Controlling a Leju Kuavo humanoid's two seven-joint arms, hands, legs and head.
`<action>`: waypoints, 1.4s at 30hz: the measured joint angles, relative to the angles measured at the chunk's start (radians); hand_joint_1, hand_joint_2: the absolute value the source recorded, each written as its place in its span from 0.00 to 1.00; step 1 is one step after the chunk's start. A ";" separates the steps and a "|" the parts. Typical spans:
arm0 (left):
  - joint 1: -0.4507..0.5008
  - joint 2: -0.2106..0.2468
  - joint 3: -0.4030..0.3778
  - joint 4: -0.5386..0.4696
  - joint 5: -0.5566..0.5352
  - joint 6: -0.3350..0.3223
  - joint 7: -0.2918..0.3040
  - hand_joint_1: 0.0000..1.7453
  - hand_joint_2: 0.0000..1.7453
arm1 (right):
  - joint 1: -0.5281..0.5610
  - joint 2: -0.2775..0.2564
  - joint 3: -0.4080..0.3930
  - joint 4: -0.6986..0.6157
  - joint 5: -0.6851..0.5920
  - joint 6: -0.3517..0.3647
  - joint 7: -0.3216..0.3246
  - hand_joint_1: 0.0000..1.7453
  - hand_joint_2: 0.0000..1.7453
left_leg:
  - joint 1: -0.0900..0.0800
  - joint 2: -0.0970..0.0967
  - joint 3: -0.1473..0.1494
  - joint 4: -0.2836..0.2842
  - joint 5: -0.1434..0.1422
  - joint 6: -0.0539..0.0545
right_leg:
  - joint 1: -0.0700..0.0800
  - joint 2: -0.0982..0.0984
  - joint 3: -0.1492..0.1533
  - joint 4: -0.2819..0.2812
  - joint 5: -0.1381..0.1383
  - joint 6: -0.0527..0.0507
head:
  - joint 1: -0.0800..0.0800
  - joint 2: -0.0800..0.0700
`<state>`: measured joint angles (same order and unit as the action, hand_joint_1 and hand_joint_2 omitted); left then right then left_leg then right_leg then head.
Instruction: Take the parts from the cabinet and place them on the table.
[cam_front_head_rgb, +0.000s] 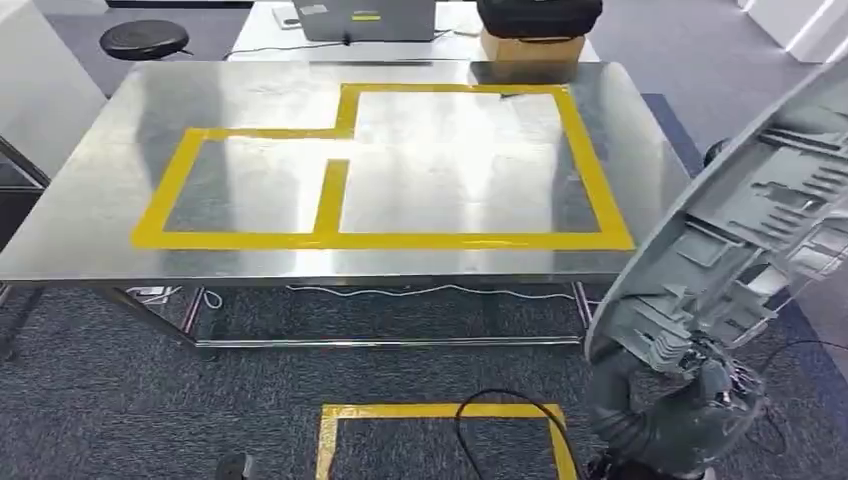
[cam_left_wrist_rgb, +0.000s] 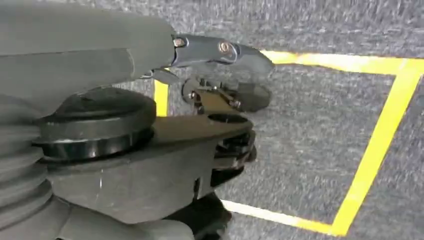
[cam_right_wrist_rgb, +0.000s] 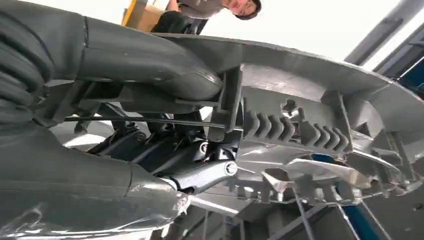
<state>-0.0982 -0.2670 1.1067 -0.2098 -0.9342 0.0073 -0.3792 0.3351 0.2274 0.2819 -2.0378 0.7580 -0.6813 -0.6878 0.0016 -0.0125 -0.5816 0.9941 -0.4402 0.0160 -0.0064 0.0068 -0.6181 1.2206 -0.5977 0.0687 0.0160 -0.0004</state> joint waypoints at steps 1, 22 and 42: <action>0.000 0.000 0.000 0.000 -0.002 0.008 0.002 0.00 1.00 | 0.000 0.000 0.000 0.000 0.001 0.000 -0.002 1.00 1.00 | -0.001 0.000 0.003 0.000 -0.005 0.001 | 0.001 0.000 -0.040 0.058 -0.027 0.000 | 0.001 0.000; -0.005 0.002 0.000 0.000 -0.011 0.048 0.004 0.00 1.00 | 0.002 0.000 0.000 -0.002 0.004 0.000 -0.006 1.00 1.00 | -0.002 0.000 -0.019 0.048 0.003 -0.045 | -0.002 0.003 0.022 -0.191 0.153 -0.052 | -0.008 0.000; -0.001 -0.001 0.003 0.000 -0.005 -0.040 0.013 0.00 1.00 | -0.002 0.000 0.006 -0.027 -0.022 0.000 -0.007 1.00 1.00 | -0.005 -0.003 0.052 -0.010 -0.061 -0.036 | 0.002 0.001 0.048 -0.191 0.111 -0.038 | 0.003 0.000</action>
<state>-0.0997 -0.2678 1.1093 -0.2098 -0.9396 -0.0324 -0.3658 0.3334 0.2277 0.2884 -2.0653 0.7362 -0.6813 -0.6947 -0.0033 -0.0155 -0.5295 0.9843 -0.5012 -0.0197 -0.0047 0.0081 -0.5700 1.0296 -0.4862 0.0312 0.0187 -0.0004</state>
